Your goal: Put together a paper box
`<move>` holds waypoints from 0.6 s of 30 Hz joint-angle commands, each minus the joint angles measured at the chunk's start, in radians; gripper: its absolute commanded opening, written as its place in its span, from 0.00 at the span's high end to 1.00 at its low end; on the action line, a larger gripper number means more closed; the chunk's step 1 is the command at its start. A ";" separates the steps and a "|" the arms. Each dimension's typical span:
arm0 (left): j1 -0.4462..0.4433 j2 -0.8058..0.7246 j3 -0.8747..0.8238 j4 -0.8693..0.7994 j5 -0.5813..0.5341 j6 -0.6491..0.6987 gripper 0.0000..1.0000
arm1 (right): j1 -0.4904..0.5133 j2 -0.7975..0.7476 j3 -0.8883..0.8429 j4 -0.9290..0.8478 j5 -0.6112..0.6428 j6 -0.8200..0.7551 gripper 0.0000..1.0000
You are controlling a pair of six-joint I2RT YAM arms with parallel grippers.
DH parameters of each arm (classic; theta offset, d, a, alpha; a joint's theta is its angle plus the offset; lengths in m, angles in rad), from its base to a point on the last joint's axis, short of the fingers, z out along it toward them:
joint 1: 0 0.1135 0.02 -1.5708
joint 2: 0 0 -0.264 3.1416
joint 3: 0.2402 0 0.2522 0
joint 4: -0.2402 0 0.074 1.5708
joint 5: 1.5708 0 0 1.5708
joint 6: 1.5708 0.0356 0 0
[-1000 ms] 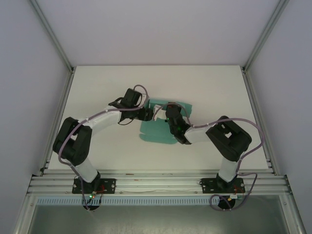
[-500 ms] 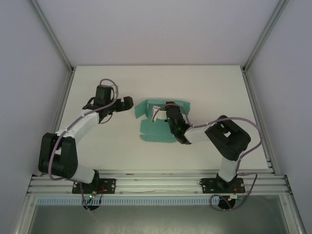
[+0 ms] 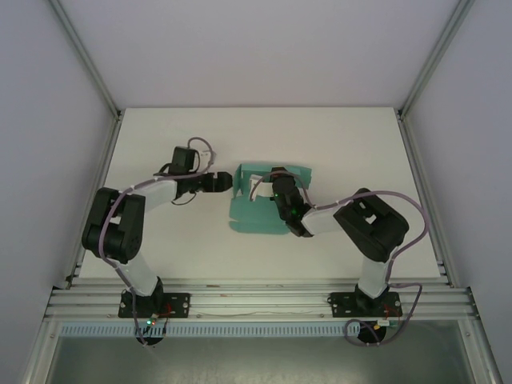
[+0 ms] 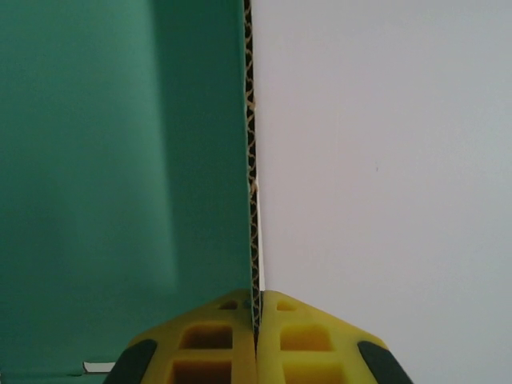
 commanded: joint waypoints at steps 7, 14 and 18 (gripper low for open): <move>-0.114 0.009 -0.025 0.158 -0.082 0.106 0.26 | 0.011 -0.005 0.006 -0.031 0.034 0.067 1.00; -0.168 0.022 -0.079 0.307 -0.203 0.113 0.33 | 0.015 -0.032 -0.021 -0.087 0.009 0.093 1.00; -0.193 0.052 -0.081 0.375 -0.235 0.119 0.35 | 0.016 -0.043 -0.018 -0.155 -0.019 0.121 1.00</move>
